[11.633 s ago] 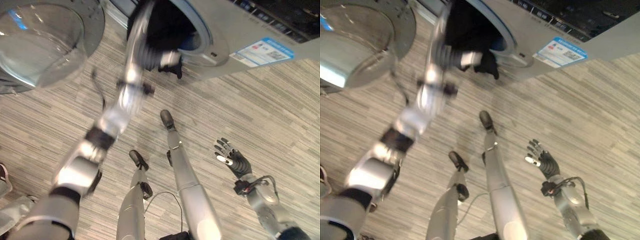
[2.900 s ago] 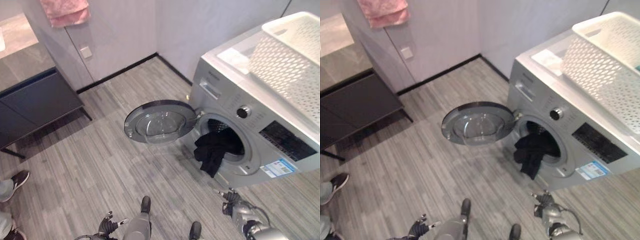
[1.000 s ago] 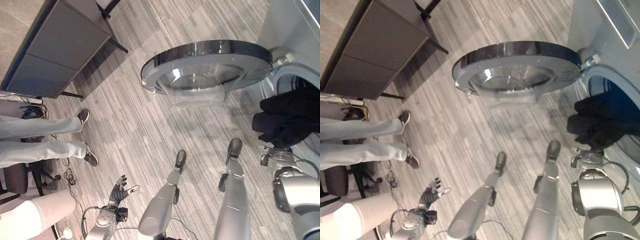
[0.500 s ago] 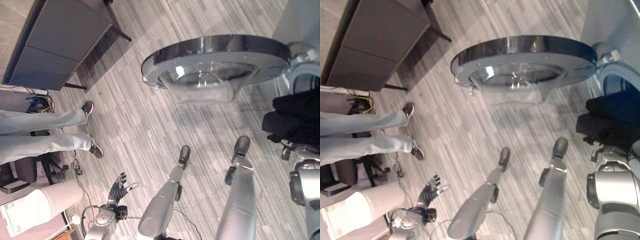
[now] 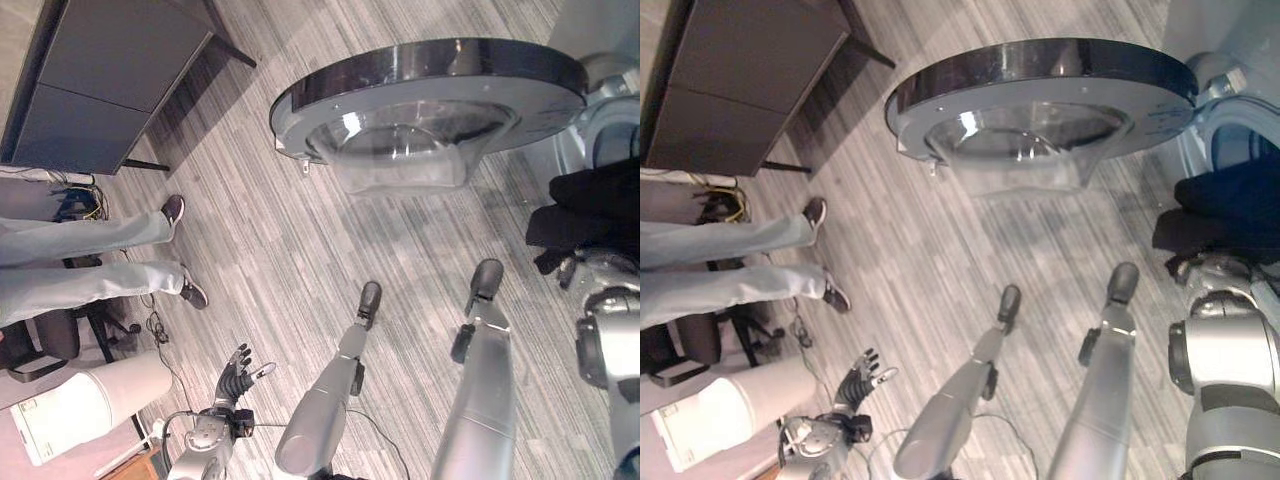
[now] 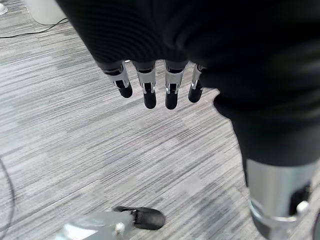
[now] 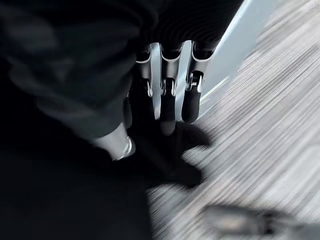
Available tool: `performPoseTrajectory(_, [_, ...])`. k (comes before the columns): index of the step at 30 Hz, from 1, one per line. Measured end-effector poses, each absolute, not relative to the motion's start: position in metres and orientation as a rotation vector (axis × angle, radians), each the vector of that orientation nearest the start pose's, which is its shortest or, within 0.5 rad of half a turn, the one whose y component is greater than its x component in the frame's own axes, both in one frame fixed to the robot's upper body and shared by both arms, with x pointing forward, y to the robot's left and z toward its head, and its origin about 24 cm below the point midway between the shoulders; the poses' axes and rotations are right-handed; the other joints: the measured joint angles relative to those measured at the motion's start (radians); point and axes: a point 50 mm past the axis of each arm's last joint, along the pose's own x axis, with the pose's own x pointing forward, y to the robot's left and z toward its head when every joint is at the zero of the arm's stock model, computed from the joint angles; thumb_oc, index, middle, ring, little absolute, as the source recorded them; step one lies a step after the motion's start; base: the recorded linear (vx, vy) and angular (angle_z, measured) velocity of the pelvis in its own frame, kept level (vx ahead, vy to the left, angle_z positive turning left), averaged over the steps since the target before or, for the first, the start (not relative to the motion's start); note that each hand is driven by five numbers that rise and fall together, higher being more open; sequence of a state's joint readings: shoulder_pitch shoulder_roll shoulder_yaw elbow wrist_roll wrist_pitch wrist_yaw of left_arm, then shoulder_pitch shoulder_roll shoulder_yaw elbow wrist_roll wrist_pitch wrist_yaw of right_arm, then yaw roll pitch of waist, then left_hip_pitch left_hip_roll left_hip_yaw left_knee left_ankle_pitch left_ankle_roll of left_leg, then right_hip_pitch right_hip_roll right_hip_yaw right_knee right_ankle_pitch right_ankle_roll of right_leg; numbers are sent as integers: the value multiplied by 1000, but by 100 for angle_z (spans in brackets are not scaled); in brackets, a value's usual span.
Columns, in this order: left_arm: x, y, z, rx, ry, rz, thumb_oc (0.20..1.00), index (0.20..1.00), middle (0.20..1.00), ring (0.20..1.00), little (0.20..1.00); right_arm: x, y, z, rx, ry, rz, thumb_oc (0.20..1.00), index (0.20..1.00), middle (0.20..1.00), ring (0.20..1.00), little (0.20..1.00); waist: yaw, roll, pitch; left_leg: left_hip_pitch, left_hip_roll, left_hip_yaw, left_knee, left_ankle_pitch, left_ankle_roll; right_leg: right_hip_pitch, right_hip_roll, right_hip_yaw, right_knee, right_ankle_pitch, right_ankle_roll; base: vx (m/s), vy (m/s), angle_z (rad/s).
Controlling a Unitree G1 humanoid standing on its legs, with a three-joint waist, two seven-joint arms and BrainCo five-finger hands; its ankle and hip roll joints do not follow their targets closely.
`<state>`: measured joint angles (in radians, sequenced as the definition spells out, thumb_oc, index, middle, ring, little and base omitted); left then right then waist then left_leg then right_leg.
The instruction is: Grab the laundry basket,head to the washer,open it,put in the laundry and shut it.
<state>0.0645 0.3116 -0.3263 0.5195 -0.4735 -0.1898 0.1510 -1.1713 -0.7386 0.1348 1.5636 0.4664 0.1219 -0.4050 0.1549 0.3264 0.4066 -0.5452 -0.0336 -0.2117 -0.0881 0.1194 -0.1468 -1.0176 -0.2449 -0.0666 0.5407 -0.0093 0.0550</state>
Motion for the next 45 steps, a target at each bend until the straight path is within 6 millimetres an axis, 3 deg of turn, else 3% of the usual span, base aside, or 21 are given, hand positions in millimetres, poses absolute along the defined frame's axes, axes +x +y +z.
performPoseTrajectory(4, [196, 195, -73, -35, 462, 84, 1000, 1000, 1000, 1000, 1000, 348, -375, 168, 62, 279, -968, 200, 200, 200, 200, 200, 18, 0, 0, 1, -5, -2, 2, 1, -1, 4, -7, -2, 0, 0, 1, 3, 9, 2])
performPoseTrajectory(11, [201, 202, -74, -8, 471, 96, 1000, 1000, 1000, 1000, 1000, 355, -373, 191, 205, 125, -970, 200, 200, 200, 200, 200, 0, 0, 0, 22, 1, -4, 6, 1, -1, 41, -5, -14, -17, 7, 1, 14, -1, 0])
performPoseTrajectory(13, [205, 204, -72, -7, 459, 102, 1000, 1000, 1000, 1000, 1000, 354, -378, 208, 244, 34, -989, 200, 200, 200, 200, 200, -5, 0, 0, 55, 10, -9, 1, 1, -2, 84, 1, -26, -35, 10, 1, 54, -16, 0])
performPoseTrajectory(16, [210, 204, -70, -2, 448, 104, 1000, 1000, 1000, 1000, 1000, 342, -394, 258, 350, -180, -1059, 200, 200, 200, 200, 200, -12, 3, -3, 92, 15, -21, -2, -2, 2, 132, 5, -30, -57, 7, 6, 46, -25, 4])
performPoseTrajectory(20, [213, 215, -64, -6, 421, 174, 1000, 1000, 1000, 1000, 1000, 328, -405, 261, 363, -230, -1223, 200, 200, 200, 200, 200, -7, 11, -9, 90, 12, -23, -2, -1, 1, 138, 0, -34, -61, 15, 6, 40, -46, 2])
performPoseTrajectory(22, [213, 219, -62, -32, 415, 197, 1000, 1000, 1000, 1000, 1000, 322, -410, 265, 292, -238, -1280, 200, 200, 200, 200, 200, -8, 11, -8, 89, 8, -23, -2, -1, 2, 139, -1, -33, -66, 17, 8, 14, -69, -1])
performPoseTrajectory(25, [213, 221, -63, -35, 417, 210, 1000, 1000, 1000, 1000, 1000, 317, -414, 265, 27, -216, -1315, 200, 200, 200, 200, 200, -12, 9, -7, 86, 2, -19, -2, -1, 3, 139, 0, -28, -74, 22, 13, -18, -43, -3])
performPoseTrajectory(27, [213, 221, -63, -34, 418, 211, 1000, 1000, 1000, 1000, 1000, 318, -412, 266, -237, -174, -1307, 200, 200, 200, 200, 200, -22, 6, -5, 84, 0, -12, -1, -2, 5, 135, 0, -25, -78, 23, 16, -48, -54, -6])
performPoseTrajectory(28, [212, 221, -63, -34, 415, 213, 1000, 1000, 1000, 1000, 1000, 321, -410, 267, -530, -114, -1283, 200, 200, 200, 200, 200, -28, 1, -1, 77, -3, 2, -1, -2, 6, 120, 0, -13, -70, 23, 17, -36, -27, -11])
performPoseTrajectory(29, [211, 221, -66, -31, 427, 217, 1000, 1000, 1000, 1000, 1000, 323, -408, 271, -678, -82, -1262, 200, 200, 200, 200, 200, -36, 1, -1, 67, -3, 4, -1, -1, 6, 107, 1, -8, -72, 25, 18, -22, -20, -15])
performPoseTrajectory(30, [211, 222, -67, -30, 435, 218, 1000, 1000, 1000, 1000, 1000, 325, -406, 272, -812, -45, -1240, 335, 335, 335, 335, 335, -37, 0, 0, 57, -3, 9, 1, -1, 7, 93, 3, 0, -69, 28, 18, -19, -14, -10])
performPoseTrajectory(31, [211, 221, -66, -31, 430, 215, 1000, 1000, 1000, 1000, 1000, 324, -408, 270, -953, 7, -1214, 523, 523, 523, 523, 523, -37, -1, 1, 52, -3, 17, 3, -1, 7, 85, 4, 2, -65, 29, 18, -14, -13, -9])
performPoseTrajectory(32, [211, 221, -66, -32, 428, 213, 1000, 1000, 1000, 1000, 1000, 323, -411, 272, -1010, 64, -1205, 1000, 1000, 1000, 1000, 1000, -33, -2, 1, 51, -2, 21, 3, -1, 7, 77, 4, 5, -57, 27, 17, -14, -13, -5])
performPoseTrajectory(35, [211, 221, -66, -34, 426, 205, 1000, 1000, 1000, 1000, 1000, 316, -420, 260, -945, 214, -1193, 1000, 1000, 1000, 1000, 1000, -24, -1, 0, 54, -2, 22, 3, -1, 6, 75, 3, 7, -46, 23, 15, 1, -5, 1])
performPoseTrajectory(37, [209, 220, -68, -35, 441, 191, 1000, 1000, 1000, 1000, 1000, 310, -426, 248, -728, 289, -1174, 1000, 1000, 1000, 1000, 1000, -7, -1, 0, 55, -4, 17, 1, 1, 5, 74, 1, 7, -38, 20, 14, 12, 13, 10])
performPoseTrajectory(42, [198, 220, -76, -37, 490, 179, 1000, 1000, 1000, 1000, 1000, 321, -420, 249, -574, 190, -1107, 1000, 1000, 1000, 1000, 1000, -9, -1, 0, 63, -3, 11, 1, 1, 4, 81, 0, 5, -33, 18, 14, 5, 12, 2])
performPoseTrajectory(45, [200, 220, -75, -37, 484, 180, 1000, 1000, 1000, 1000, 1000, 326, -414, 233, -584, 145, -1079, 1000, 1000, 1000, 1000, 1000, -23, -2, 1, 88, 4, 4, -1, 1, 4, 112, 2, -5, -36, 11, 13, -64, 40, 3])
